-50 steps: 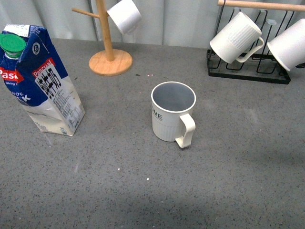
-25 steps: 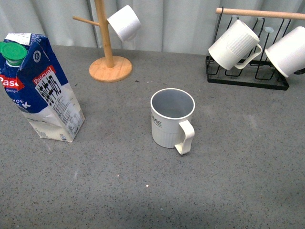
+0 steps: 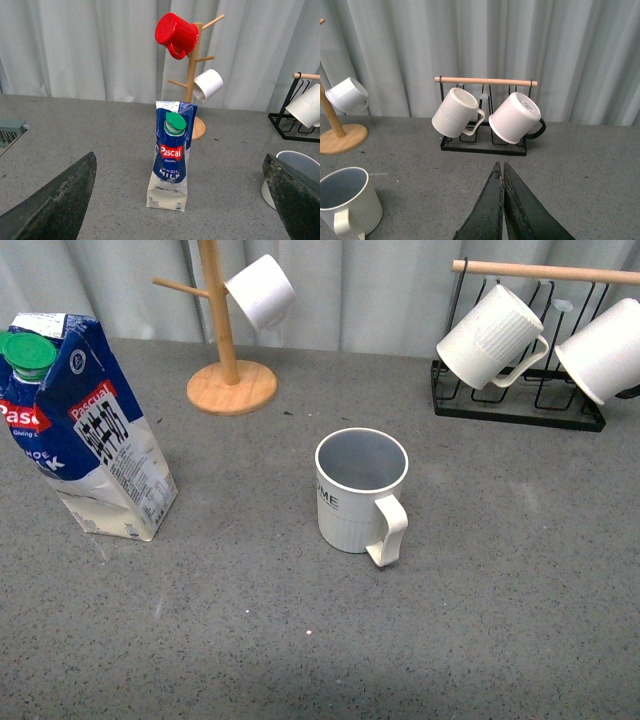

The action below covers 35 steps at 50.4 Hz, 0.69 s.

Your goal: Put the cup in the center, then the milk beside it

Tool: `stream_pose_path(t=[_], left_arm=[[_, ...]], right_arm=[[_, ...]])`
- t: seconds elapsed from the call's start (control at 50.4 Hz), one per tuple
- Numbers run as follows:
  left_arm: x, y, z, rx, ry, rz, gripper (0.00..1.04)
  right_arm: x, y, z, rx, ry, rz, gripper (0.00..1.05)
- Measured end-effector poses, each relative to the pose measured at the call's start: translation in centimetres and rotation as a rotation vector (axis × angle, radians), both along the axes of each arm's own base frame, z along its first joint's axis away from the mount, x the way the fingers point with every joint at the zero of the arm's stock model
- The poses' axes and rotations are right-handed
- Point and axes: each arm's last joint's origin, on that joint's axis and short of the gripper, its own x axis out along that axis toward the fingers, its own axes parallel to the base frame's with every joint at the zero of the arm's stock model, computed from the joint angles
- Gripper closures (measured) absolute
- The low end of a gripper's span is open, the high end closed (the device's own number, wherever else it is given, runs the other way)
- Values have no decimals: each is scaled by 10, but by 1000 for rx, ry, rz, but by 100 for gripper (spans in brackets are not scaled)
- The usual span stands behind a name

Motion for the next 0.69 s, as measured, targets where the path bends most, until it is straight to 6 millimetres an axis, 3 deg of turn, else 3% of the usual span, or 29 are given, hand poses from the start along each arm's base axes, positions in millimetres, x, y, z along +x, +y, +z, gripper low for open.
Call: stream_pose_path(t=[0.695], left_arm=[[0, 0, 0, 0, 0, 0, 7]], right_arm=[[-25, 0, 4, 0, -15, 1, 104]])
